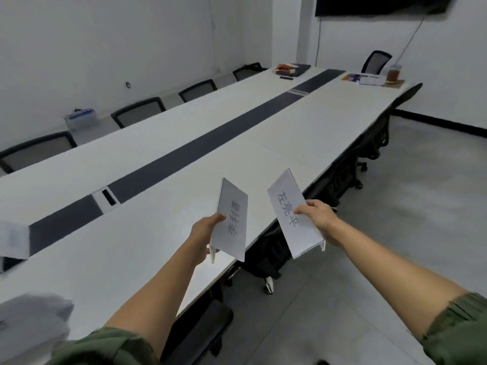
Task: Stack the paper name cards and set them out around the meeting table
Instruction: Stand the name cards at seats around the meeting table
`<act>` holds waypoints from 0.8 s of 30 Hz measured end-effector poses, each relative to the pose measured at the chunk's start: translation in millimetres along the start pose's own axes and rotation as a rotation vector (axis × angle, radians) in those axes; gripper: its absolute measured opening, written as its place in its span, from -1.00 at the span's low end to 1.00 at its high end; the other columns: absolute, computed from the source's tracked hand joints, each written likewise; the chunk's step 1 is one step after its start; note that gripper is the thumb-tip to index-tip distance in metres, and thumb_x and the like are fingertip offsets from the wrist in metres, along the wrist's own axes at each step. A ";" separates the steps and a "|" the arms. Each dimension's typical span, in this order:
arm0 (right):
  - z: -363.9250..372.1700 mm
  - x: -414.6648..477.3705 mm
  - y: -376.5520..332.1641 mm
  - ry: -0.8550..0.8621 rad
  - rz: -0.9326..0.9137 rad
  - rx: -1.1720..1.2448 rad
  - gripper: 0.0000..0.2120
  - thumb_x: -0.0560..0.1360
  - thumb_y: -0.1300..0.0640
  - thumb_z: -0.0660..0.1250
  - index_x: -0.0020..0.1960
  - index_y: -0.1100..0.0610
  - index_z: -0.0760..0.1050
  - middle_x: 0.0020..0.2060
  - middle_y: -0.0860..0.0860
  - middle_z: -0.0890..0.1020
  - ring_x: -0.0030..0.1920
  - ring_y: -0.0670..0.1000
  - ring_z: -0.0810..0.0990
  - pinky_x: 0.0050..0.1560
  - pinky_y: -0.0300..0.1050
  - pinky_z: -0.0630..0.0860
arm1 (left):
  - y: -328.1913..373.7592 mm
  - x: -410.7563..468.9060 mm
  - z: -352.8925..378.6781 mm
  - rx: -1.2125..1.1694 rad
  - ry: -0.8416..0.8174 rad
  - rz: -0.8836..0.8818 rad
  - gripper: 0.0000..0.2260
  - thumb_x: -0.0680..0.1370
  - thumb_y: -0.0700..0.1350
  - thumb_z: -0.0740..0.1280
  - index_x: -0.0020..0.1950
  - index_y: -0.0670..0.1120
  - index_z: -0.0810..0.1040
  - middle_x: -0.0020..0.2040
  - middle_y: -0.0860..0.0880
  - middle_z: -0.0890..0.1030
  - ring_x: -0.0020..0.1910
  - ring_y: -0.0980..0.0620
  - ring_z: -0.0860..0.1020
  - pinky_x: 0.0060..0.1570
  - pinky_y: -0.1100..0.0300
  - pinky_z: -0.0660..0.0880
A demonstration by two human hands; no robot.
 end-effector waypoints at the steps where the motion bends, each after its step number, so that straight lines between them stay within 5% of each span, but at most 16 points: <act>1: 8.3 16.3 -1.0 -0.028 0.010 -0.018 -0.32 0.17 -0.11 0.49 0.24 0.11 0.47 0.12 0.11 0.61 0.06 0.17 0.64 0.14 0.20 0.58 | -0.7 7.4 -5.8 0.001 0.025 -0.008 -0.58 0.38 0.08 0.38 0.15 -0.11 0.58 0.02 -0.19 0.67 0.03 -0.22 0.60 0.06 -0.07 0.51; 6: 59.5 106.4 -17.7 -0.224 0.017 -0.098 -0.42 0.37 -0.01 0.48 0.32 0.13 0.40 0.16 0.13 0.58 0.05 0.15 0.63 0.01 0.09 0.61 | 2.0 50.8 -37.2 -0.041 0.183 -0.033 -0.73 0.49 -0.05 0.32 0.13 -0.14 0.59 0.01 -0.19 0.67 0.05 -0.22 0.61 0.10 -0.09 0.51; 11: 95.0 186.1 -47.4 -0.423 0.028 -0.235 -0.23 0.25 -0.04 0.43 0.42 0.11 0.34 0.22 0.13 0.55 0.06 0.15 0.62 -0.13 -0.01 0.58 | 5.3 74.7 -59.9 -0.105 0.313 -0.084 -0.71 0.43 -0.16 0.30 0.11 -0.21 0.58 0.00 -0.23 0.66 -0.04 -0.21 0.63 -0.11 -0.01 0.60; 14: 121.3 215.2 -53.4 -0.527 0.048 -0.335 -0.33 0.33 0.02 0.39 0.40 0.11 0.34 0.17 0.14 0.57 0.04 0.17 0.62 -0.18 -0.02 0.56 | -17.7 73.9 -79.9 -0.158 0.426 -0.165 -0.69 0.43 -0.24 0.27 0.15 -0.26 0.54 0.01 -0.25 0.66 -0.14 -0.18 0.63 -0.30 0.08 0.58; 19: 168.7 254.5 -47.1 -0.604 0.096 -0.422 -0.57 0.48 0.05 0.34 0.32 0.14 0.42 0.08 0.10 0.60 -0.04 0.11 0.62 -0.20 -0.08 0.51 | -53.5 77.9 -113.9 -0.239 0.584 -0.259 -0.58 0.41 -0.09 0.47 0.23 -0.10 0.48 0.08 -0.14 0.64 0.00 -0.13 0.63 -0.03 -0.08 0.57; 24: 215.8 284.1 -28.8 -0.642 0.181 -0.445 -0.55 0.51 -0.09 0.38 0.31 0.09 0.42 0.07 0.07 0.62 -0.01 0.10 0.62 -0.09 -0.02 0.49 | -67.9 106.6 -140.3 -0.236 0.595 -0.314 -0.43 0.40 -0.06 0.53 0.35 -0.09 0.40 0.13 -0.13 0.62 -0.02 -0.11 0.64 -0.21 0.06 0.56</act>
Point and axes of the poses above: each hand's wrist, its own x-axis towards the middle knuckle, its own z-axis out of the palm, y = z × x, the point moved 10 cm from there along x, towards the middle knuckle
